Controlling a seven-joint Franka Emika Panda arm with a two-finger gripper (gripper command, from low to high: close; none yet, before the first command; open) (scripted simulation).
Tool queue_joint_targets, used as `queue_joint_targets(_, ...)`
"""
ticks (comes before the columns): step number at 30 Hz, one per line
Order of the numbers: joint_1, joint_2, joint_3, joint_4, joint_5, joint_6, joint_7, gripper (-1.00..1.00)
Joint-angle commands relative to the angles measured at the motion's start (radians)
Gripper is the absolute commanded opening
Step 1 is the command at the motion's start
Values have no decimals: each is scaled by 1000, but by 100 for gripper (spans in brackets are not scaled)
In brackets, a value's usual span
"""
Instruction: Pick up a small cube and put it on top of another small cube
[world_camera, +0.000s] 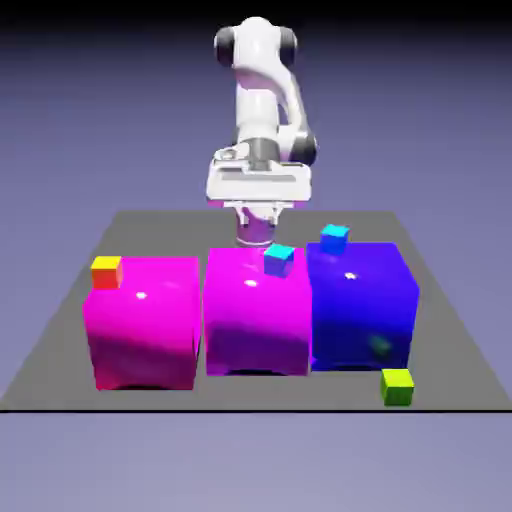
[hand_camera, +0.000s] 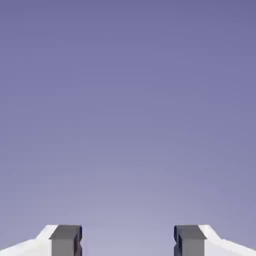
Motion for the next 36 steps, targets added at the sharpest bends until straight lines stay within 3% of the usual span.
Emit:
queue_joint_targets(1,7,36,7,33,1,-30,15,0)
queue_joint_targets(33,233,1196,229,1084,23,-977,490,0)
queue_joint_targets(36,244,1250,232,1092,20,-956,502,0)
